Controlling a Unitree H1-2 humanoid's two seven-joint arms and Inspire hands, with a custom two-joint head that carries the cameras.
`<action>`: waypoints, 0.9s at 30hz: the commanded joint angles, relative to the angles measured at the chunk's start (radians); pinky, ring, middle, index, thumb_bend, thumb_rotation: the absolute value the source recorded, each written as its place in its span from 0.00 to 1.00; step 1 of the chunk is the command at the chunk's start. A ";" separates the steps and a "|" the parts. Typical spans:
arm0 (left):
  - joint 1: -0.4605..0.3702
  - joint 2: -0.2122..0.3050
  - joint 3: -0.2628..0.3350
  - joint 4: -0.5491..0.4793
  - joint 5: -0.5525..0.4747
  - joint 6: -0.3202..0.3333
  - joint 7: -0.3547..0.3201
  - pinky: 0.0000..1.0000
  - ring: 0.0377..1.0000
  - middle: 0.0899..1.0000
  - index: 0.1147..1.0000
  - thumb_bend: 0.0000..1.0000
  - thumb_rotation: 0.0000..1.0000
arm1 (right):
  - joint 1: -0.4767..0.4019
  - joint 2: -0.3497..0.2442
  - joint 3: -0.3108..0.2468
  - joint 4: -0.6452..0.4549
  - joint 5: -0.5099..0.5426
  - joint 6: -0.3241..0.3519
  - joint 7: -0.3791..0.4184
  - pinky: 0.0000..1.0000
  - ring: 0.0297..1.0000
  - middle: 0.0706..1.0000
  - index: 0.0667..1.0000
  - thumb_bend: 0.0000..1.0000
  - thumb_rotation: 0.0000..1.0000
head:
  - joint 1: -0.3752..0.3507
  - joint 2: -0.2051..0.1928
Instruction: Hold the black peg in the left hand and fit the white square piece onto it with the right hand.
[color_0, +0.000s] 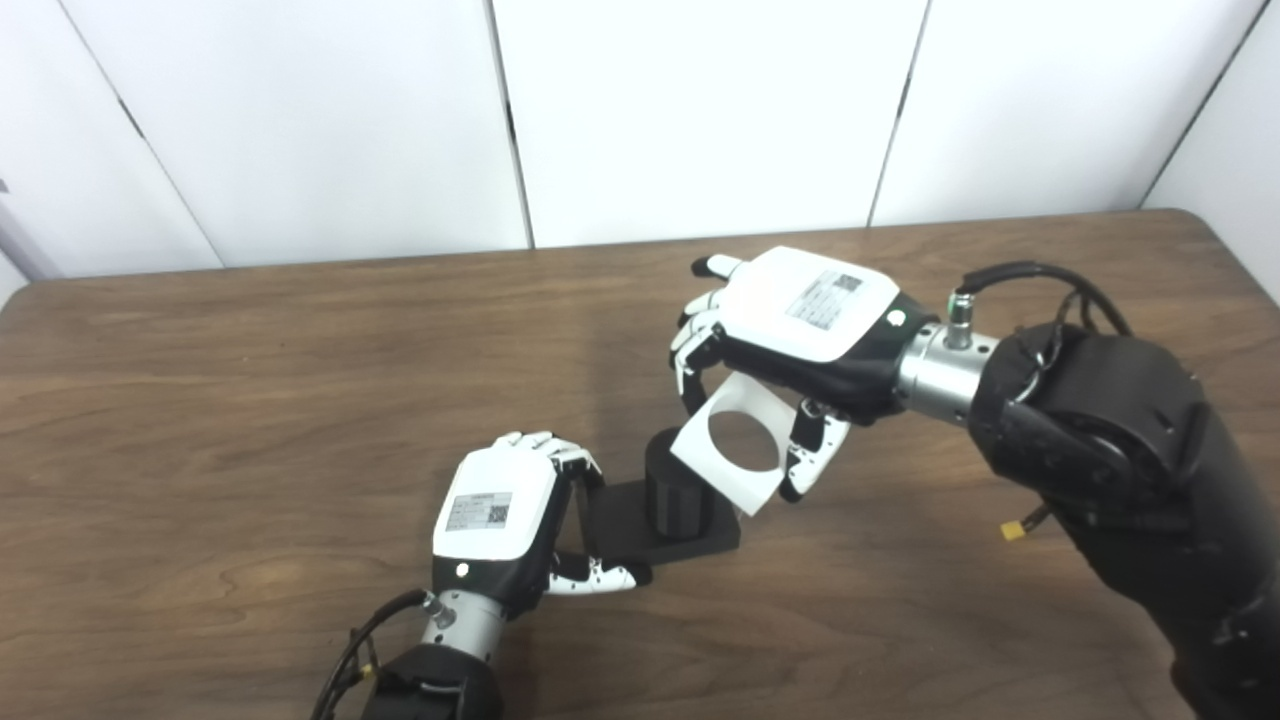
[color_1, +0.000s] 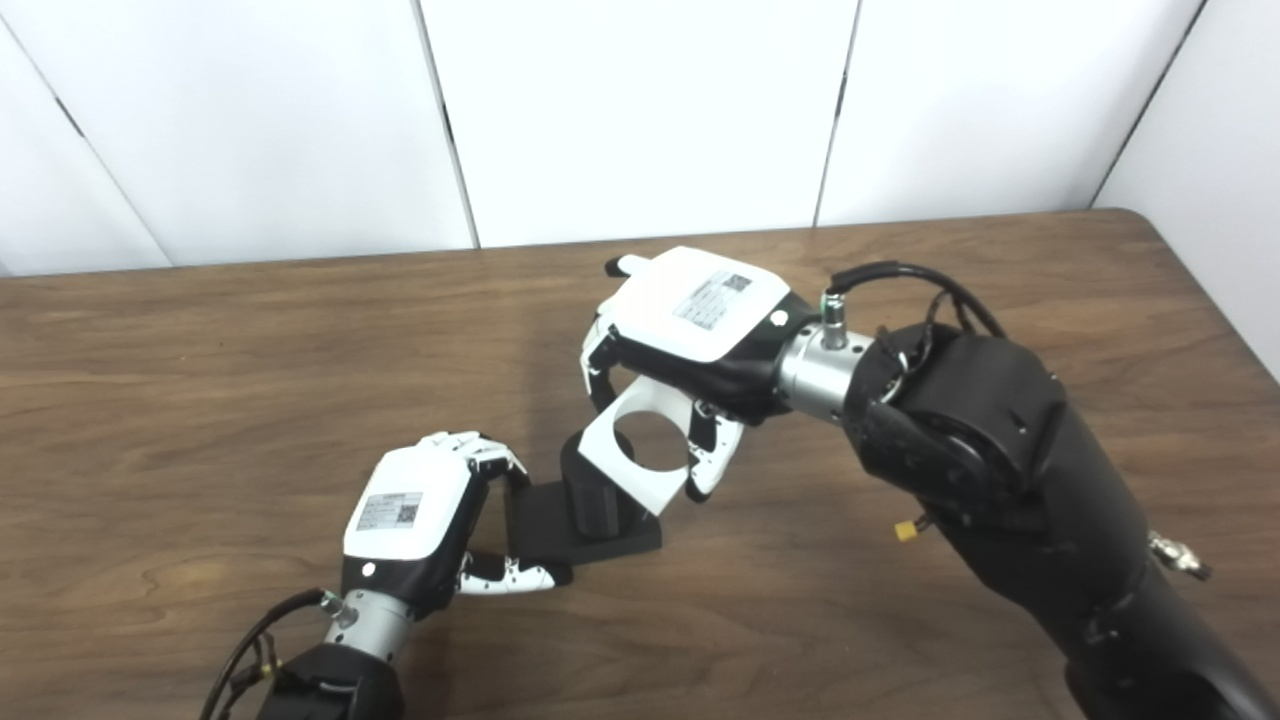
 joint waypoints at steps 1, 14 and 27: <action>0.025 0.017 -0.040 0.020 0.009 -0.024 -0.084 0.86 0.82 0.72 0.42 0.52 0.05 | -0.039 0.003 -0.009 0.008 -0.014 -0.026 -0.022 1.00 0.85 0.76 0.45 0.52 0.13 | 0.000 0.000; 0.017 0.005 -0.054 0.035 0.022 -0.018 -0.081 0.86 0.82 0.72 0.42 0.51 0.05 | -0.035 0.043 -0.011 0.073 -0.010 -0.054 -0.060 1.00 0.86 0.76 0.45 0.52 0.13 | 0.006 -0.005; 0.016 -0.004 -0.058 0.033 0.025 -0.013 -0.084 0.85 0.81 0.72 0.42 0.51 0.05 | -0.035 0.054 0.005 0.098 -0.006 -0.054 -0.059 1.00 0.85 0.76 0.45 0.52 0.13 | 0.011 0.003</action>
